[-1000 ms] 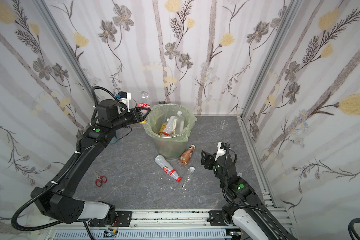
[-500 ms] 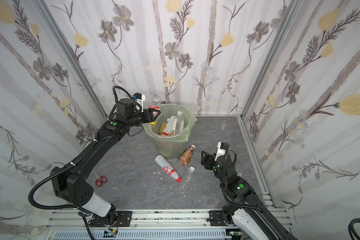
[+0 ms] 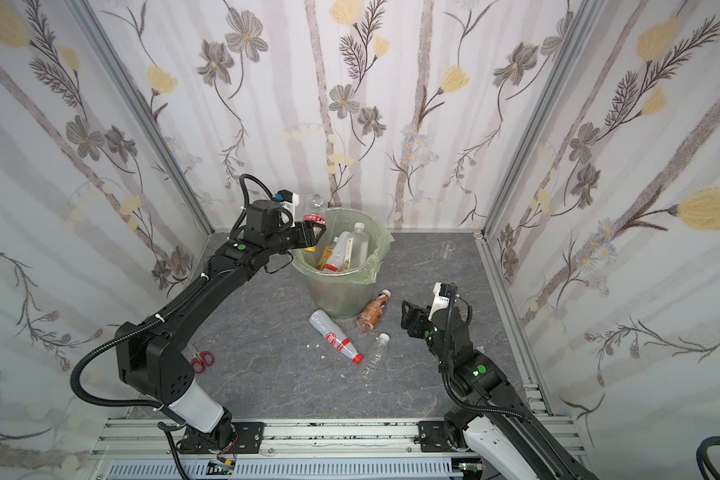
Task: Put the plastic bottles in the bin
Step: 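Lift the red-labelled bottle with the left gripper and carry it over the bin, then open the left gripper to drop the red-labelled bottle into the bin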
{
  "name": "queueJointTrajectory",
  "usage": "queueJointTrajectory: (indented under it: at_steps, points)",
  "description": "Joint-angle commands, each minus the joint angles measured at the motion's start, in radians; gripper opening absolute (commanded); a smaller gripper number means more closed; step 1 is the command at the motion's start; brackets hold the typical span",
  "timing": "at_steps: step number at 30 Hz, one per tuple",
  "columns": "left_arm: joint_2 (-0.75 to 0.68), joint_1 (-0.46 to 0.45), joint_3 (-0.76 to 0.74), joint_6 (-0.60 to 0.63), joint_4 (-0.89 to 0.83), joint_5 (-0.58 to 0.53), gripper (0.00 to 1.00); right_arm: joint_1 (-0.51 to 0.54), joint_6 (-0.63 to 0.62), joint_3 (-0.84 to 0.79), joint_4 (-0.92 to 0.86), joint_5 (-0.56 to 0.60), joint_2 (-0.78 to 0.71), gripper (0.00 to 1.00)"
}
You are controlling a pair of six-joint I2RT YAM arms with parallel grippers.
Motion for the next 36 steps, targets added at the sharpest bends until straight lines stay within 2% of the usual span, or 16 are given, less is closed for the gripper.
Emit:
queueJointTrajectory:
  at_steps: [1,10,22,30,36]
  points:
    - [0.003,0.001,0.0,0.0,0.004,-0.011,0.64,0.001,0.0,0.009,0.022,-0.016,0.002,0.78]
    - [-0.065,0.001,-0.05,0.001,0.004,-0.01,0.77,0.001,0.0,0.01,0.017,-0.014,0.002,0.78]
    - [-0.227,0.048,-0.105,-0.016,0.001,-0.017,0.81,0.001,0.008,0.013,0.012,-0.022,0.011,0.78]
    - [-0.387,0.151,-0.287,-0.005,-0.012,-0.004,0.87,0.002,0.007,0.017,-0.038,-0.028,0.025,0.78]
    - [-0.513,0.199,-0.461,0.045,-0.044,-0.01,0.91,0.003,-0.013,0.021,-0.091,-0.08,0.06,0.8]
